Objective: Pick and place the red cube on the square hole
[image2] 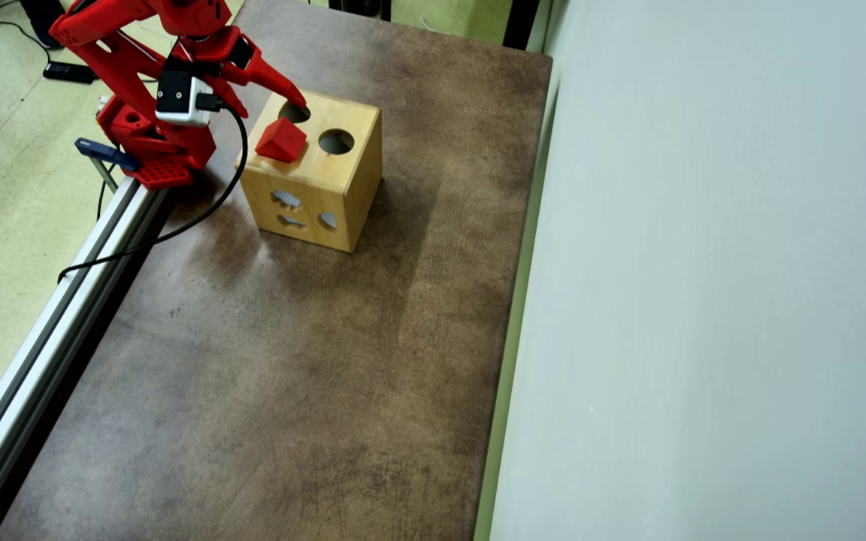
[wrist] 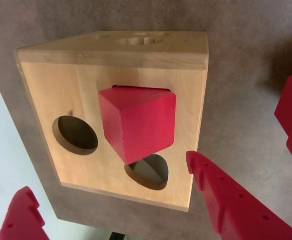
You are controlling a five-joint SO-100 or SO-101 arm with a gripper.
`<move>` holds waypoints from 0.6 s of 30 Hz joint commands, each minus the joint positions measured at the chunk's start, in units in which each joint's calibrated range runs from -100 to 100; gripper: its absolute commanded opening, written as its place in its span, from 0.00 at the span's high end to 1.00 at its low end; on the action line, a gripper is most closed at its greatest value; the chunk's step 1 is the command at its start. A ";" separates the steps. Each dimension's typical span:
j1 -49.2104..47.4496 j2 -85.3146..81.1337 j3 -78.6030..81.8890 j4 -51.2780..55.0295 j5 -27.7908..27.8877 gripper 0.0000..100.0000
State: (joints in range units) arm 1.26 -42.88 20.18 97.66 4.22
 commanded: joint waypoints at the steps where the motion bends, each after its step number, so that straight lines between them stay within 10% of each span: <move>1: -0.44 3.60 -0.32 0.33 0.44 0.56; 18: -0.44 16.77 -0.14 -9.88 2.34 0.56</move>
State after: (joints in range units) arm 1.26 -30.42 20.45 89.67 6.03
